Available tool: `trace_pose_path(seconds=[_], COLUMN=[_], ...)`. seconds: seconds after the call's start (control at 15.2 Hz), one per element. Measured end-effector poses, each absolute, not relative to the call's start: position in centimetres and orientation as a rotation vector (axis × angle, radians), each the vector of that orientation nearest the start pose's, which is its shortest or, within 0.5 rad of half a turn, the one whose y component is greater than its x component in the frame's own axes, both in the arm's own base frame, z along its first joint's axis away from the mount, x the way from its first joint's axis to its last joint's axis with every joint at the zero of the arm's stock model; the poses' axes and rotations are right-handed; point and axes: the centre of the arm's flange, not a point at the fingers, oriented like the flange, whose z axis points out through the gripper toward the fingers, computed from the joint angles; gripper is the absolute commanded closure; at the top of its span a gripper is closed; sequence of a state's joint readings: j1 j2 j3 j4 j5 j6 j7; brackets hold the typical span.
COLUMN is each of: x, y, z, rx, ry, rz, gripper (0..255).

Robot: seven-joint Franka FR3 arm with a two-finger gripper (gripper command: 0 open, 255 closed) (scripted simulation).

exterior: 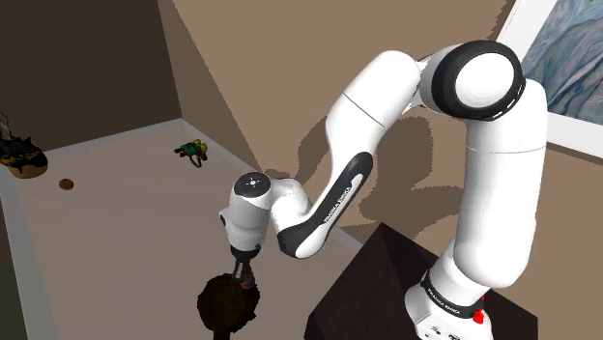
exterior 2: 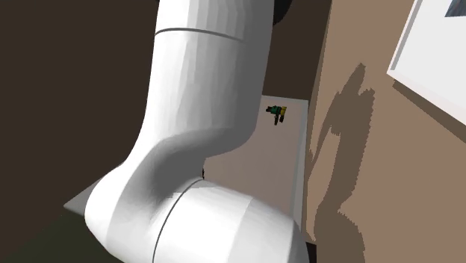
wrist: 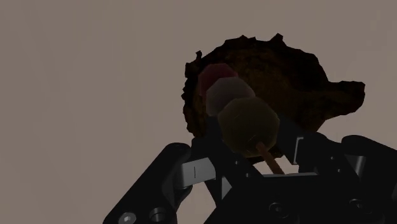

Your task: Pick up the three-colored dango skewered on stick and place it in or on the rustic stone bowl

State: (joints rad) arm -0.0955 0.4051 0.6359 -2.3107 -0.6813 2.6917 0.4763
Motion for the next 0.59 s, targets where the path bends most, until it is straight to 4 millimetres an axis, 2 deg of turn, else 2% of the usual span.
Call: trace_pose_path(seconds=[0.2, 0.4, 0.59], x=[44.0, 43.8, 43.7], y=[33.4, 34.4, 34.5], z=[20.7, 19.3, 17.9], rx=[-3.001, -3.002, -3.002], ry=[-0.960, -0.959, -0.958], rz=[-0.221, -0.221, -0.221], gripper=[255, 255, 255])
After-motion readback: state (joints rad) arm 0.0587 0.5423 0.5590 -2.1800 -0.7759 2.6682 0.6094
